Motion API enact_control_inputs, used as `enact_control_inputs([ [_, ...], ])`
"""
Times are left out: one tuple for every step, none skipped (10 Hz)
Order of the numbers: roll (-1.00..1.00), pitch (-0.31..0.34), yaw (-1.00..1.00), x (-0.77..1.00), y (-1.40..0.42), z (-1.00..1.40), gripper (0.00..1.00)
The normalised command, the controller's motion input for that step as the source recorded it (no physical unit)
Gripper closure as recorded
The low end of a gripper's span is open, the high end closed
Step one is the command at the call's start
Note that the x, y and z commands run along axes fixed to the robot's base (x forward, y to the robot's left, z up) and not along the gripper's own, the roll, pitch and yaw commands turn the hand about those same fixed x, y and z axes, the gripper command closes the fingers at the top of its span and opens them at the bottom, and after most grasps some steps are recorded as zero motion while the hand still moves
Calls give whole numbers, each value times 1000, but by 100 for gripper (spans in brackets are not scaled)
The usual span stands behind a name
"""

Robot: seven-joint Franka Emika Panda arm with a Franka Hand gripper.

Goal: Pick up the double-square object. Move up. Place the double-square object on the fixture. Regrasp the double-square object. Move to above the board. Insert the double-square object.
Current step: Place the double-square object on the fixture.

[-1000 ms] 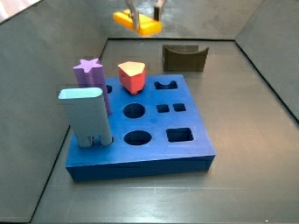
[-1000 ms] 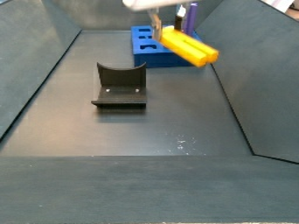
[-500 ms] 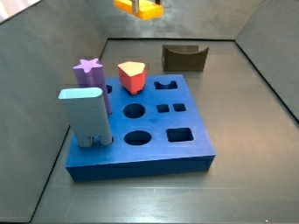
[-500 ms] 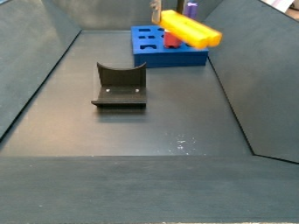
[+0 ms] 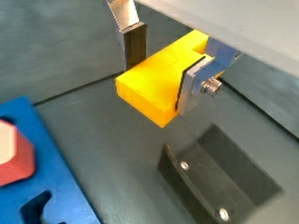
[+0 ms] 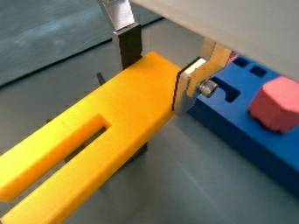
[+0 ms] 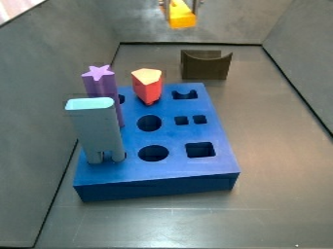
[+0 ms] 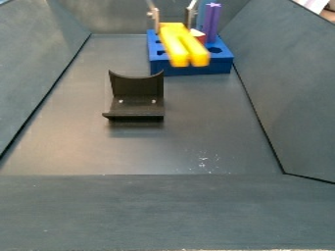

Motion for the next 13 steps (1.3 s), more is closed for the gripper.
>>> enact_control_inputs([
  [160, 192, -614, 990, 55, -65, 100],
  [121, 203, -404, 888, 34, -37, 100],
  [98, 213, -216, 768, 17, -17, 100],
  [85, 204, -123, 693, 6, -15, 100],
  [73, 196, -64, 597, 4, -9, 100],
  [71, 184, -44, 534, 4, -5, 100],
  [75, 170, -30, 442, 2, -10, 100],
  [78, 161, -26, 379, 1, -10, 100],
  [-1000, -1, -9, 447, -21, 344, 100],
  [-1000, 2, -9, 378, -18, 338, 100],
  [-1000, 21, -15, 217, 37, 204, 100],
  [-1000, 31, -17, 119, 32, 95, 100],
  [-1000, 37, -21, 63, 24, 49, 100],
])
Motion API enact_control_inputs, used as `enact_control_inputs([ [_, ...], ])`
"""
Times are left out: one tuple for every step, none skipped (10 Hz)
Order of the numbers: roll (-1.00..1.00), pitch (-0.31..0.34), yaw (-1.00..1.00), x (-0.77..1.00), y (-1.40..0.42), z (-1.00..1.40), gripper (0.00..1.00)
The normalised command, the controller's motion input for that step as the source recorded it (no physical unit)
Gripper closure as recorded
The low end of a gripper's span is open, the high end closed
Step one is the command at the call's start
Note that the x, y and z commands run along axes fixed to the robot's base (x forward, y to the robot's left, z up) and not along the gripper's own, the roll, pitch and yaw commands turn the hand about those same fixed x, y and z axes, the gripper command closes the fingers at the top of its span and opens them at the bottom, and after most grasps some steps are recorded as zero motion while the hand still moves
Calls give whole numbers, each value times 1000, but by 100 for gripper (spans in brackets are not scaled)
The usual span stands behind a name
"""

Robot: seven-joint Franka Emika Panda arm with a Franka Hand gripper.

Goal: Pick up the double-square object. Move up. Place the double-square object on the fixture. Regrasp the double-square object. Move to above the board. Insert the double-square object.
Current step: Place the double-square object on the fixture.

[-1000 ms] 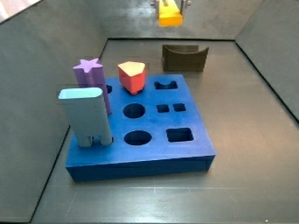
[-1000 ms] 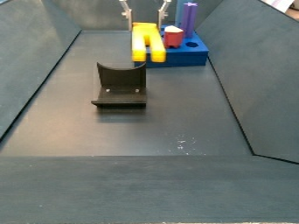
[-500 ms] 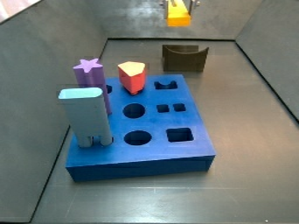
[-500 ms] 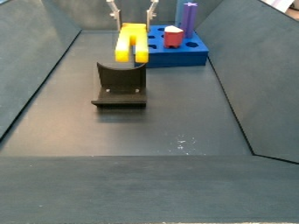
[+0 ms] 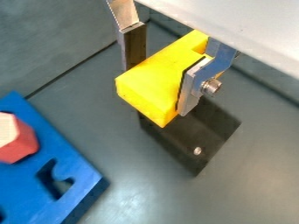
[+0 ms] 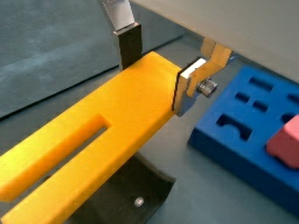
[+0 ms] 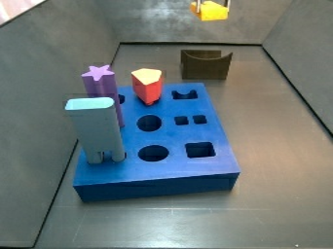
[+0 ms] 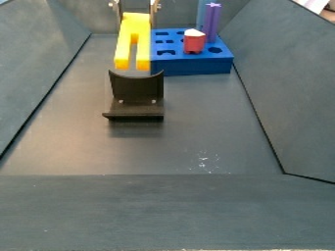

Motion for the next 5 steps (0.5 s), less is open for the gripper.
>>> enact_control_inputs([
  [-1000, 47, -25, 53, 29, 44, 100],
  [-1000, 54, -28, 52, 33, 37, 100],
  [-1000, 69, -37, 59, 36, 14, 100],
  [-1000, 75, -41, 62, 34, 4, 100],
  [-1000, 87, -51, 71, 38, -6, 100],
])
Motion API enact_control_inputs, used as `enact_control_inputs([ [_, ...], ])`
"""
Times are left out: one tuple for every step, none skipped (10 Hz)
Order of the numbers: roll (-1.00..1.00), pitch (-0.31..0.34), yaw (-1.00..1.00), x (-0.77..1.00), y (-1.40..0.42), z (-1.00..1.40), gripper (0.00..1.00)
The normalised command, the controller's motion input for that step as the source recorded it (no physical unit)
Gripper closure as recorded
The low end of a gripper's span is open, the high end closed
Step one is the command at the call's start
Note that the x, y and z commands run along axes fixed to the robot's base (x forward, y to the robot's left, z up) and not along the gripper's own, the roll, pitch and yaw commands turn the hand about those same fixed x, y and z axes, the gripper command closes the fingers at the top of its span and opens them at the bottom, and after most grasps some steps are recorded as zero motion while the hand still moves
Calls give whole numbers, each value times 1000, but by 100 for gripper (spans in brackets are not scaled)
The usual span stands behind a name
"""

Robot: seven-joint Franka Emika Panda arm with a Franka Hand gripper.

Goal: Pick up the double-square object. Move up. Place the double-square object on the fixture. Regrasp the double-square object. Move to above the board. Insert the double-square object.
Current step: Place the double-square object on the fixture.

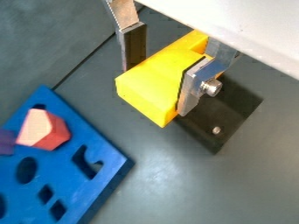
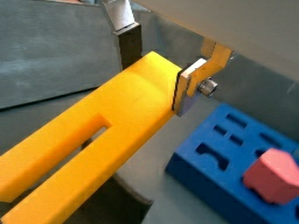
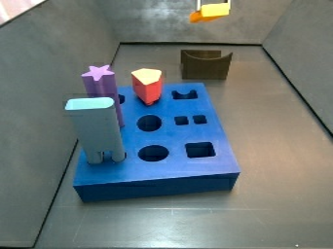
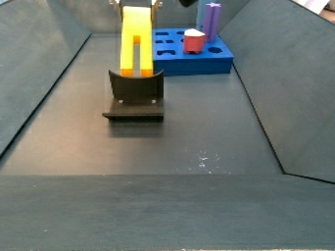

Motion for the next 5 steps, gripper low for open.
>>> enact_control_inputs([
  [-1000, 96, -60, 72, 39, -9, 100],
  [-1000, 105, -76, 70, 40, -10, 100],
  [-1000, 107, -84, 67, 41, -8, 100],
  [-1000, 112, -118, 63, 40, -11, 100],
  [-1000, 114, -136, 63, 40, -12, 100],
])
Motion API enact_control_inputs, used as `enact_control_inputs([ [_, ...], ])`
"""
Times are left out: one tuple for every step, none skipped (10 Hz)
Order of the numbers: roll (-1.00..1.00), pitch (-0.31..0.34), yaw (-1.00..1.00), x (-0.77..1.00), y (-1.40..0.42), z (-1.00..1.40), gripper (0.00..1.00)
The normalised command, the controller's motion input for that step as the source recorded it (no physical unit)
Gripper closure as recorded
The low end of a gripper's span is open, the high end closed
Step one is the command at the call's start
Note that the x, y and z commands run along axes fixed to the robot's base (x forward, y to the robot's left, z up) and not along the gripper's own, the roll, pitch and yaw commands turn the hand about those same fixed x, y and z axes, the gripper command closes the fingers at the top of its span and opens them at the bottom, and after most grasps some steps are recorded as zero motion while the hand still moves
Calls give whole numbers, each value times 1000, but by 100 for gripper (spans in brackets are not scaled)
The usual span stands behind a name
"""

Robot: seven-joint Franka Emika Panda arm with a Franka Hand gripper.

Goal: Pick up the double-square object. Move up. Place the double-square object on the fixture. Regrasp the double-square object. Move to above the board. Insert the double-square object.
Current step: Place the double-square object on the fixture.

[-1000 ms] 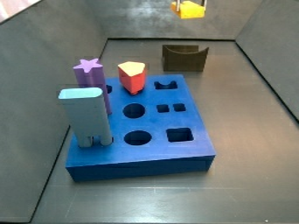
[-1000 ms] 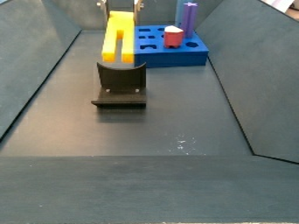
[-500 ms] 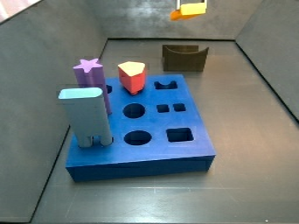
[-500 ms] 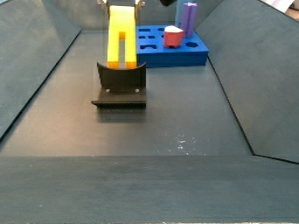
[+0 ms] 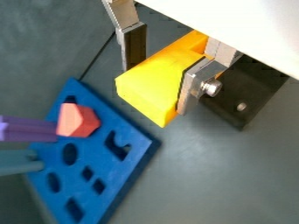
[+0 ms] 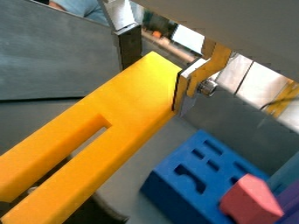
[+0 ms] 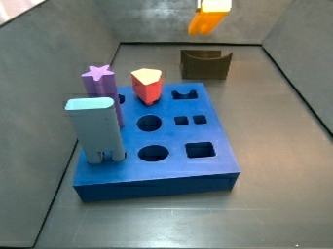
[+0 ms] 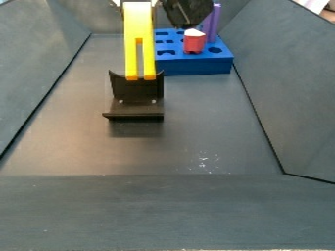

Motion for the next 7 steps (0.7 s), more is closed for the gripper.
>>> enact_control_inputs([
  [-950, 109, -170, 65, 39, -10, 100],
  [-703, 76, -172, 66, 42, -13, 100],
  [-516, 49, -168, 68, 43, -14, 100],
  [-394, 31, -165, 66, 43, -13, 100],
  [-237, -5, -148, 55, 27, -4, 100],
  [-176, 32, -128, 84, 124, -1000, 100],
  [-145, 13, -110, 89, 123, -1000, 100],
])
